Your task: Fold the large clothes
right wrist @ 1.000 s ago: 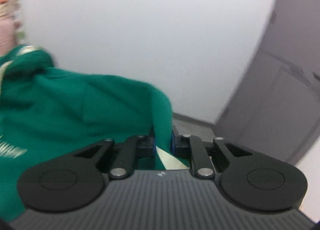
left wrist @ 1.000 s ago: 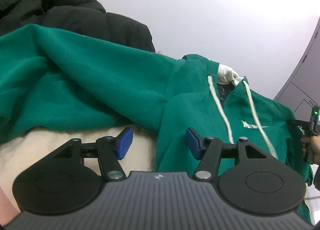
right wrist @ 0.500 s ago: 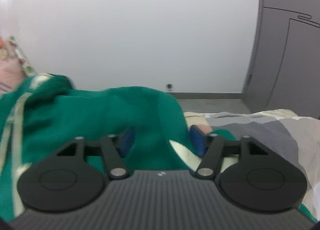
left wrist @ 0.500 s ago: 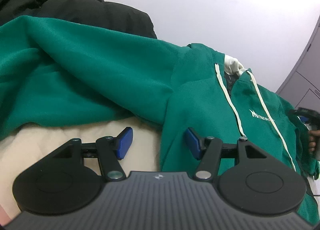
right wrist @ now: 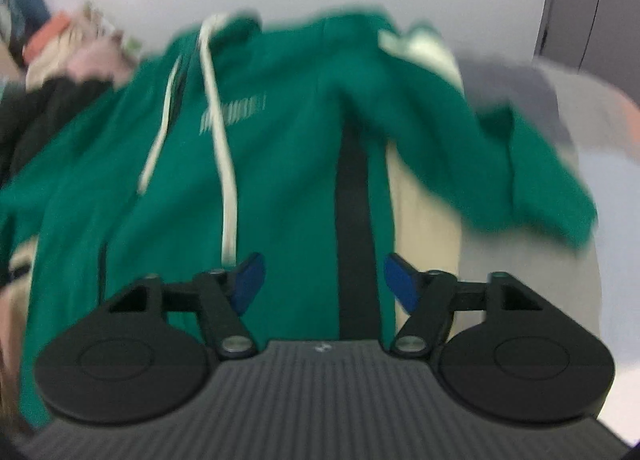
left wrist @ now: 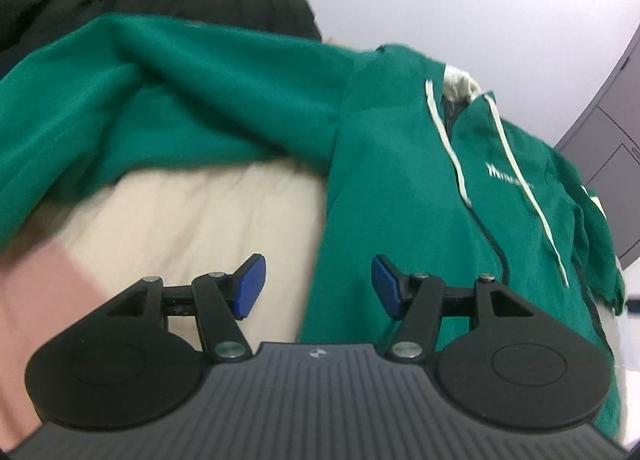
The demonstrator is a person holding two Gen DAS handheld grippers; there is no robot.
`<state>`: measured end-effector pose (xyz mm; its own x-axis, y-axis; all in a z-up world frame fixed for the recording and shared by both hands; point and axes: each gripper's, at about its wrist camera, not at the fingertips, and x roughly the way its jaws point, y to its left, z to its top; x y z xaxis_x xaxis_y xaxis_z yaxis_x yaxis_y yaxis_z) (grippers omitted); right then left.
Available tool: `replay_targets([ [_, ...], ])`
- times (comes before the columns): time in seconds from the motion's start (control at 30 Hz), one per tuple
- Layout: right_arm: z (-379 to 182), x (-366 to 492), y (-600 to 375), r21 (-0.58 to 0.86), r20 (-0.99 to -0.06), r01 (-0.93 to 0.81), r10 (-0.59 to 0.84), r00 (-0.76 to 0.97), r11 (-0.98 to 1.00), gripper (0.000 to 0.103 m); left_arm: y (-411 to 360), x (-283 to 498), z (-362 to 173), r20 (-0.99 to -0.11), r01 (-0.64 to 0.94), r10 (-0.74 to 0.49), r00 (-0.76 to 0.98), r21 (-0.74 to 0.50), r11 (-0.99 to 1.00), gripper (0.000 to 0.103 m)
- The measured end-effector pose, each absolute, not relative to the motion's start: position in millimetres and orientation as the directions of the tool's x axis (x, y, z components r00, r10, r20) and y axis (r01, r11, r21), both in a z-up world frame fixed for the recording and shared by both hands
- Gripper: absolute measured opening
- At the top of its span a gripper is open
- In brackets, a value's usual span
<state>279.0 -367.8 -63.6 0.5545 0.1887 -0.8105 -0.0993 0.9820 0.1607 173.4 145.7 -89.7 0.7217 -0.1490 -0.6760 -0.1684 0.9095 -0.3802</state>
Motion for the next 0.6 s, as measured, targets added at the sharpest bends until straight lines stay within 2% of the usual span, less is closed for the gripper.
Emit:
replay_targets([
  [0.17,-103.3,242.7,-374.6,0.232,-0.877,-0.062,0.237,0.418,0.971,0.084,140.0,154.6,-98.2,-0.739,-0.185,-0.149,0.658,-0.349,0.919,0.064],
  [0.27,-129.6,240.0,-372.6,0.194,-0.912,-0.045,0.197,0.360,0.980,0.084,138.5,149.3,-109.1,-0.767,-0.208,-0.153,0.623,-0.351,0.913,0.064],
  [0.37,-152.2,243.4,-370.0,0.220,-0.922,-0.026,0.216,0.321,0.975,0.087,135.6,143.0,-117.9,-0.778,-0.208,-0.174,0.604,-0.365,0.908,0.063],
  [0.5,-152.6,242.4,-365.4,0.237,-0.910,-0.052,0.241,0.338,0.970,0.086,127.6,132.3,-113.3,-0.778,-0.192,-0.195,0.597,-0.374,0.907,0.044],
  [0.6,-154.1,231.7,-352.5,0.228,-0.904,-0.150,0.267,0.335,0.962,0.073,116.5,121.9,-109.3,-0.776,-0.166,-0.224,0.590,-0.388,0.907,0.043],
])
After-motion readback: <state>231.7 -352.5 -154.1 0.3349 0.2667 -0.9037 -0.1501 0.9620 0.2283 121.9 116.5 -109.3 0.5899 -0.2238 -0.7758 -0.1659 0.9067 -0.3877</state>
